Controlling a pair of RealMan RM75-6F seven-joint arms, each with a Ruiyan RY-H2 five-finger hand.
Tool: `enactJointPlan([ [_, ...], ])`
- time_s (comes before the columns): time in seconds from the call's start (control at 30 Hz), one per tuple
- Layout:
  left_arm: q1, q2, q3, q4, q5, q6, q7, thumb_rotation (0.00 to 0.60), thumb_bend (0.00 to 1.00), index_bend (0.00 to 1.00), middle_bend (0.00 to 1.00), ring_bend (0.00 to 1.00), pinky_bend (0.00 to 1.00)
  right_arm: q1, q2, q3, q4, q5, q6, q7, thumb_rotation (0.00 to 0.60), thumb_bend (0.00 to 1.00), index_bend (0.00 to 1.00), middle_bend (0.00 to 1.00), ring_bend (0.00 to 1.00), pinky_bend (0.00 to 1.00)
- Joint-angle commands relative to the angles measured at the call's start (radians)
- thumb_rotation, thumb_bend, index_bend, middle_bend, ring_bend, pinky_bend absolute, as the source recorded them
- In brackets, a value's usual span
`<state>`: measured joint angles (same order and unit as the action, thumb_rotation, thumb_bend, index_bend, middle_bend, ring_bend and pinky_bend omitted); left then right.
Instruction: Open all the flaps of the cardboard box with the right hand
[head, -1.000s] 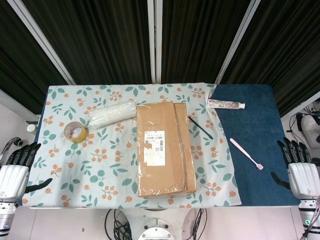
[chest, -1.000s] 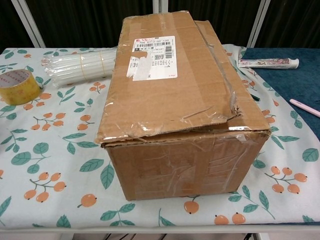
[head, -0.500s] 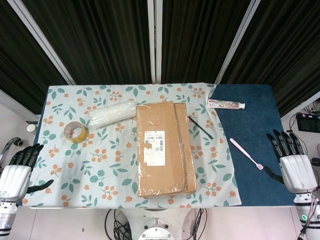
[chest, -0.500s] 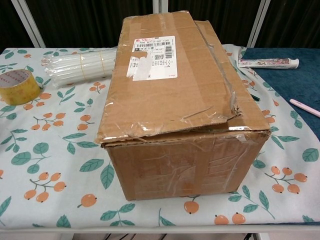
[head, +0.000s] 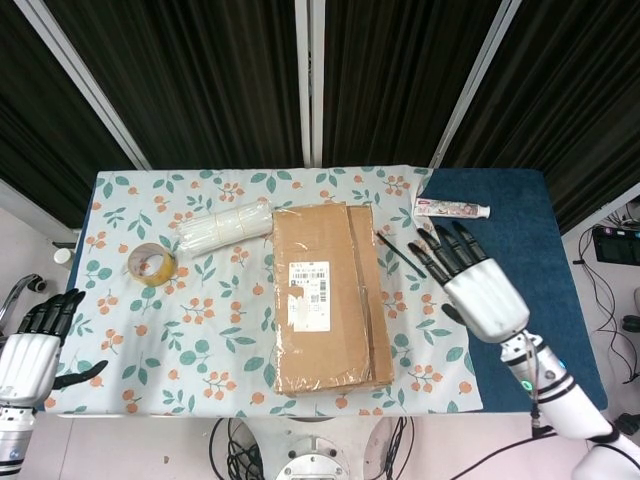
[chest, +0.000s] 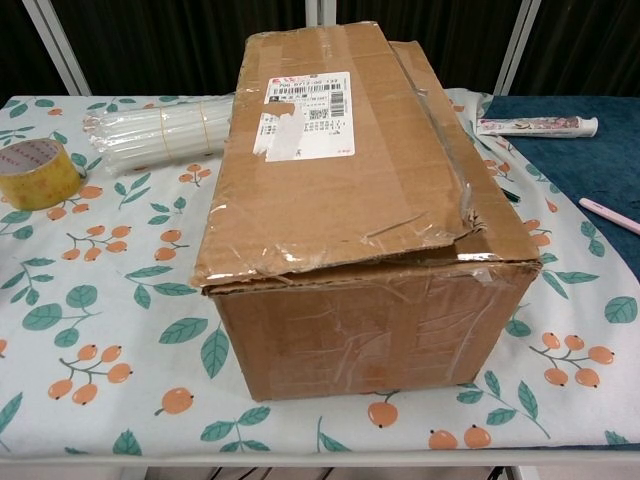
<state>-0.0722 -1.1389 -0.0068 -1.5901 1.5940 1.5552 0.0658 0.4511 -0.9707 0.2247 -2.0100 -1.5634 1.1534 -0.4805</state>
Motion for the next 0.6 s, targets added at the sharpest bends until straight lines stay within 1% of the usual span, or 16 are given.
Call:
enactJointPlan([
  [0.03,0.005,0.003,-0.001,-0.009,-0.011,-0.002,0.007,0.465,0.0,0.05,0.09,0.1,0.17,0.064,-0.086,0.002,0.004,0.045,-0.077,-0.07,0.6,0.0,0.0,0.0,0.0,0.0],
  [0.17,0.007,0.008,0.002,-0.016,-0.009,-0.003,0.014,0.464,0.0,0.05,0.09,0.1,0.17,0.101,-0.161,-0.015,0.035,0.073,-0.116,-0.113,0.6,0.0,0.0,0.0,0.0,0.0],
  [0.3,0.008,0.01,0.001,-0.021,-0.009,0.0,0.017,0.467,0.0,0.05,0.09,0.1,0.17,0.126,-0.225,-0.026,0.067,0.096,-0.125,-0.136,0.6,0.0,0.0,0.0,0.0,0.0],
  [0.43,0.008,0.007,0.001,-0.016,-0.008,-0.003,0.014,0.465,0.0,0.05,0.09,0.1,0.17,0.142,-0.257,-0.034,0.087,0.101,-0.129,-0.128,0.6,0.0,0.0,0.0,0.0,0.0],
  [0.6,0.008,0.01,-0.002,-0.012,-0.007,0.001,0.007,0.465,0.0,0.05,0.09,0.1,0.17,0.155,-0.286,-0.042,0.111,0.078,-0.114,-0.096,0.6,0.01,0.0,0.0,0.0,0.0],
])
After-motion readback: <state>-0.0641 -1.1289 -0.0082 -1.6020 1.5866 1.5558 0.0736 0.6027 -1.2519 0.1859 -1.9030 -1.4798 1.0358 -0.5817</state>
